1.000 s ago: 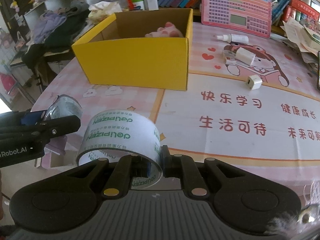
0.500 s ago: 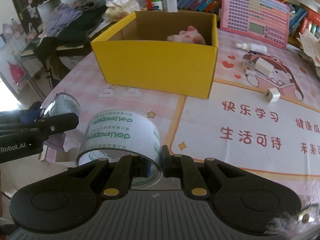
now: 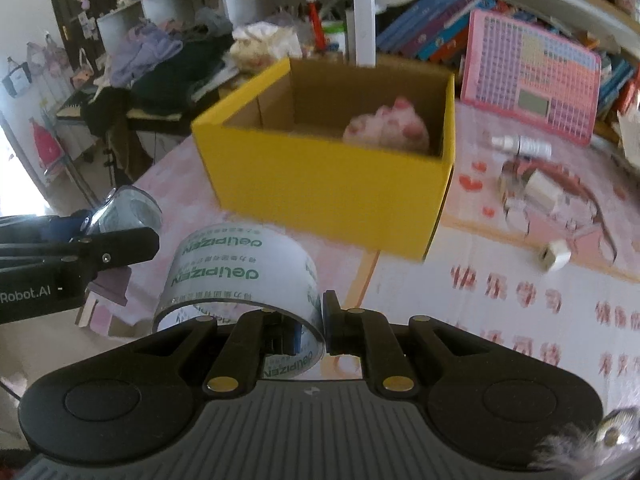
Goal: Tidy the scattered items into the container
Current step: 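Carry the tape roll and toy car over the yellow box with both tools, then open both tools to drop the tape roll and toy car into the box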
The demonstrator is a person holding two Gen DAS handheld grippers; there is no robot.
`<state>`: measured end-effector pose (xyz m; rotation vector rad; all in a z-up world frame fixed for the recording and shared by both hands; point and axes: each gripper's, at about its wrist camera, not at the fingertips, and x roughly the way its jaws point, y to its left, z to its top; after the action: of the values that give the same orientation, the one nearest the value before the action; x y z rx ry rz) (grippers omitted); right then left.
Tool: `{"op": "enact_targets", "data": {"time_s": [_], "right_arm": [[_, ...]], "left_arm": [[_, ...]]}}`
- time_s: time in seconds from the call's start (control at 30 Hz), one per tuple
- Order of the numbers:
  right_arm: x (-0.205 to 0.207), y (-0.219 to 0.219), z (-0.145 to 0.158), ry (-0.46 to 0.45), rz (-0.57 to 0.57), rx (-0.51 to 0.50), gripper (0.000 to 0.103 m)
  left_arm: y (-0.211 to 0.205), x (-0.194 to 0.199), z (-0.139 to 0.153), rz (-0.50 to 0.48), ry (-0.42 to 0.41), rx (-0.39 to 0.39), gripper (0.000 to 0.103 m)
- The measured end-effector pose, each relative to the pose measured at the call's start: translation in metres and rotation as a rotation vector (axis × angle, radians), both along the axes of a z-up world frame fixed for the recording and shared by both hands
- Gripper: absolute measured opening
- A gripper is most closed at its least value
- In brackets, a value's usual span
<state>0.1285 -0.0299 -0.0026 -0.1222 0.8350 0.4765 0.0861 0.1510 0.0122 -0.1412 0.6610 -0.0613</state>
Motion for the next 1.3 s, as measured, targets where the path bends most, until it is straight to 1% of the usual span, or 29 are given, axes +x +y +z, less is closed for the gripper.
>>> {"op": "enact_targets", "data": {"time_s": [0.2,0.4,0.5,0.57,0.67,0.73,0.8,0.9,0.97,1.07,1.13,1.23,1.3], "right_arm": [[0.028,-0.006,0.026,-0.130,0.001,-0.001,0.010],[0.072,-0.010,0.053,-0.240,-0.015,0.023,0.010],[0.097,-0.005,0.059,-0.279,-0.009,0.014,0.010],[0.115,0.003,0.055,-0.296,0.015,-0.021,0.010],[0.144,0.016,0.040,-0.278,0.097,-0.118,0.010],[0.161,0.022,0.028,-0.261,0.150,-0.186,0.010],[0.178,0.027,0.016,-0.218,0.186,-0.231,0.010],[0.195,0.034,-0.001,-0.157,0.228,-0.283,0.010],[0.202,0.040,-0.012,-0.126,0.272,-0.314,0.010],[0.209,0.045,-0.026,-0.086,0.342,-0.363,0.010],[0.212,0.044,-0.031,-0.072,0.367,-0.378,0.011],[0.217,0.040,-0.033,-0.055,0.374,-0.367,0.011],[0.220,0.038,-0.032,-0.055,0.382,-0.347,0.018]], "left_arm": [[-0.002,0.028,0.021,-0.001,-0.070,0.020,0.053],[-0.002,0.070,0.041,0.007,-0.138,0.033,0.053],[-0.003,0.096,0.045,-0.002,-0.150,0.058,0.053],[-0.005,0.118,0.043,-0.016,-0.136,0.073,0.053],[-0.008,0.151,0.035,-0.057,-0.080,0.080,0.053],[-0.013,0.175,0.028,-0.096,-0.036,0.113,0.053],[-0.018,0.198,0.020,-0.124,0.006,0.136,0.053],[-0.022,0.227,0.008,-0.131,0.063,0.148,0.053],[-0.025,0.242,0.001,-0.134,0.091,0.156,0.053],[-0.029,0.262,-0.015,-0.129,0.155,0.176,0.053],[-0.031,0.271,-0.023,-0.133,0.189,0.185,0.053],[-0.034,0.280,-0.031,-0.143,0.217,0.206,0.053],[-0.035,0.283,-0.032,-0.143,0.228,0.217,0.053]]}}
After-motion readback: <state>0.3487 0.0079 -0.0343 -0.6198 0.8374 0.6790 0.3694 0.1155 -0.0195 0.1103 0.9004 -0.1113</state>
